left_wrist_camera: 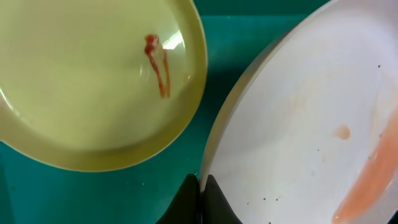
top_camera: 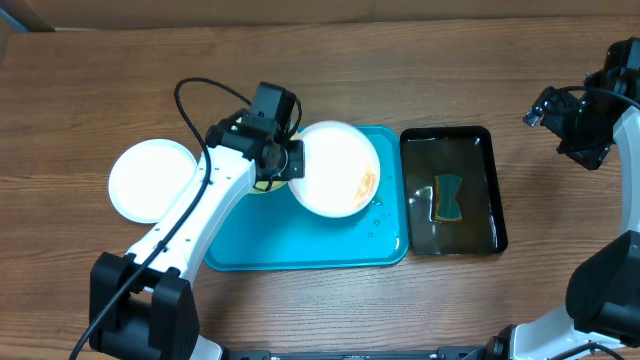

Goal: Clean dirty plates on tray and stack at the side

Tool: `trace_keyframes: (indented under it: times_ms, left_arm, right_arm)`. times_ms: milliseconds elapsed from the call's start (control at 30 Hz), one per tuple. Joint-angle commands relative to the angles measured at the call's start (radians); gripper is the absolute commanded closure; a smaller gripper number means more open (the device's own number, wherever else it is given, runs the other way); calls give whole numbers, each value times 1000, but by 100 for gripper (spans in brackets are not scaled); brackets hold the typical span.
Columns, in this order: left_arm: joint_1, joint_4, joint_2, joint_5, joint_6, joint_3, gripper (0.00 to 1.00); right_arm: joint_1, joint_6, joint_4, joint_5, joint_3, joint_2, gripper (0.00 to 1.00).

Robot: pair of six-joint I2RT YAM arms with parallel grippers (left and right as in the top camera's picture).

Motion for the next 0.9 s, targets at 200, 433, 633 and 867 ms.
trace_keyframes:
  times_ms: [200,433,633,867]
  left_arm:
    - [-92,87,3,-25,18,80,96]
    - [-257,180,3,-188,17,80,96]
    - [-415,257,3,-417,17,80,96]
    - [-576,277,3,-682,86,80,96]
  right_arm:
    - [-5,5,3,-5,10,-10,0]
    - [-5,4,2,-5,10,-10,0]
    - [-5,4,3,-5,10,-10,0]
    - [-5,5,3,-5,10,-10,0]
